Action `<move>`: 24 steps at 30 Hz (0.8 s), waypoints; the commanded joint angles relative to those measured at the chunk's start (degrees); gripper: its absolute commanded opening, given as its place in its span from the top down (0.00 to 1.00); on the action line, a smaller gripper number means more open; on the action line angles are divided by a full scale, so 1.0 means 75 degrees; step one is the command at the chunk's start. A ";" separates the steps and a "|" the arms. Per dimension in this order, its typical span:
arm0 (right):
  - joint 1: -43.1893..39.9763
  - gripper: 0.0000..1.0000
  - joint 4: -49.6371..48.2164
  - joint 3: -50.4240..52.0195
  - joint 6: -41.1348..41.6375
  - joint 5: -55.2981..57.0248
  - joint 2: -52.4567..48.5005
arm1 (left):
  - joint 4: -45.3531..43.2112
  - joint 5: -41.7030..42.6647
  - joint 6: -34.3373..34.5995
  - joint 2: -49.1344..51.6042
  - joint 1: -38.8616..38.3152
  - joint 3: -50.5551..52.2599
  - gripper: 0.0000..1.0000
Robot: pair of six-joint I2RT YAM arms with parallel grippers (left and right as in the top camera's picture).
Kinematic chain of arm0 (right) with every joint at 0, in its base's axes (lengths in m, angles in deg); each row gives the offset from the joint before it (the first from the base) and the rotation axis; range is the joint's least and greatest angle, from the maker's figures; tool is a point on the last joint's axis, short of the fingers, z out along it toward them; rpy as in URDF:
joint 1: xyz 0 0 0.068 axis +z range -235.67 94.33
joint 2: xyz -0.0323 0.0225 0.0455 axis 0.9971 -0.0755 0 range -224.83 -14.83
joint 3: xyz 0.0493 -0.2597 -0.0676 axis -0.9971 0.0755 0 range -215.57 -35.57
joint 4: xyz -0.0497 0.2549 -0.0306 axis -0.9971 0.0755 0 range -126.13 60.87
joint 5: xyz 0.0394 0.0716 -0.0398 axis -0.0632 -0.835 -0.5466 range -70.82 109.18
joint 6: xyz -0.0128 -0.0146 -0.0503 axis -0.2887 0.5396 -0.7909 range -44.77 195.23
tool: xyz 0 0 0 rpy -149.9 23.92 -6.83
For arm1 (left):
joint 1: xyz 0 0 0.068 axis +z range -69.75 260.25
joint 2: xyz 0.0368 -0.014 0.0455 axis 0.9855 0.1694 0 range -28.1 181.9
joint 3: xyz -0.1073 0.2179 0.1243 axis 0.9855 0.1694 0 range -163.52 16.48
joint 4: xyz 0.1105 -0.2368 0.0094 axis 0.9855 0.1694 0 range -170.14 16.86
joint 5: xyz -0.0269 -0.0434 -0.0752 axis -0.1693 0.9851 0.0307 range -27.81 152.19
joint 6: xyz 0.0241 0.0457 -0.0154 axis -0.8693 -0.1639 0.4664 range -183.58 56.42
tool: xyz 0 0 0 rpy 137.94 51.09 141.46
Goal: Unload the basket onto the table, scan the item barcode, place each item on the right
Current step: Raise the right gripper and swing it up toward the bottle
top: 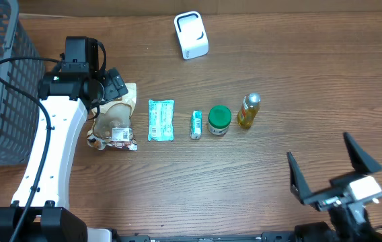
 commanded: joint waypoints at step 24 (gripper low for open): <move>0.0015 0.00 0.5796 -0.7691 0.1303 -0.2425 -0.6184 | 0.0006 0.0064 -0.0052 0.0020 0.0026 -0.0073 0.01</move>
